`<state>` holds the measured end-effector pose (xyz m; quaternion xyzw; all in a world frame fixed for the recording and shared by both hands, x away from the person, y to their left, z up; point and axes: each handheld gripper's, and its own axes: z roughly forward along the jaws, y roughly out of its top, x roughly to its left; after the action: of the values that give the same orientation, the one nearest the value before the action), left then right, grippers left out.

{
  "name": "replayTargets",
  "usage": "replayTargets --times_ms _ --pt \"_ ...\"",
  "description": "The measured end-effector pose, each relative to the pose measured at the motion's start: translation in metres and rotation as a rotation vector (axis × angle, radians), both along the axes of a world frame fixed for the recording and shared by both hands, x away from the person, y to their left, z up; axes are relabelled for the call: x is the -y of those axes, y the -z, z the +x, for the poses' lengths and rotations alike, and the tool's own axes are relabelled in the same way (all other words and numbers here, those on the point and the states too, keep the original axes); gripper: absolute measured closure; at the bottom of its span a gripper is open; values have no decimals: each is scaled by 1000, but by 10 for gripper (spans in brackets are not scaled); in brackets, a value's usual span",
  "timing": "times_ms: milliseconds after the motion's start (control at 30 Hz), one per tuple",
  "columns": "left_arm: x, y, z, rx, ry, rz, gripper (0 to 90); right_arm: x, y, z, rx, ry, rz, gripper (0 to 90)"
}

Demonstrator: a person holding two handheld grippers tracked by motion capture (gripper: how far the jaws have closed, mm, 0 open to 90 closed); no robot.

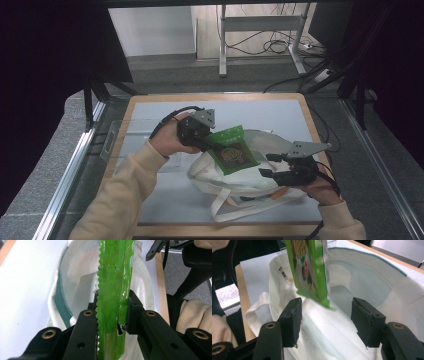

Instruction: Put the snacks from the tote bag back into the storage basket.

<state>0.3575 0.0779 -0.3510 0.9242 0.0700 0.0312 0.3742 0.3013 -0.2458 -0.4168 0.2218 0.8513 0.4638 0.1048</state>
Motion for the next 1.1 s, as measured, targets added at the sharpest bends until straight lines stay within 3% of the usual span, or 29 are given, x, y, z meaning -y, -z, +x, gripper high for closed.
replayTargets --times_ms 467,1100 --pt "-21 -19 0 19 -39 -42 758 -1 9 3 -25 6 -23 418" --pt "-49 -36 0 38 -86 -52 759 -4 17 6 -45 15 -63 418"
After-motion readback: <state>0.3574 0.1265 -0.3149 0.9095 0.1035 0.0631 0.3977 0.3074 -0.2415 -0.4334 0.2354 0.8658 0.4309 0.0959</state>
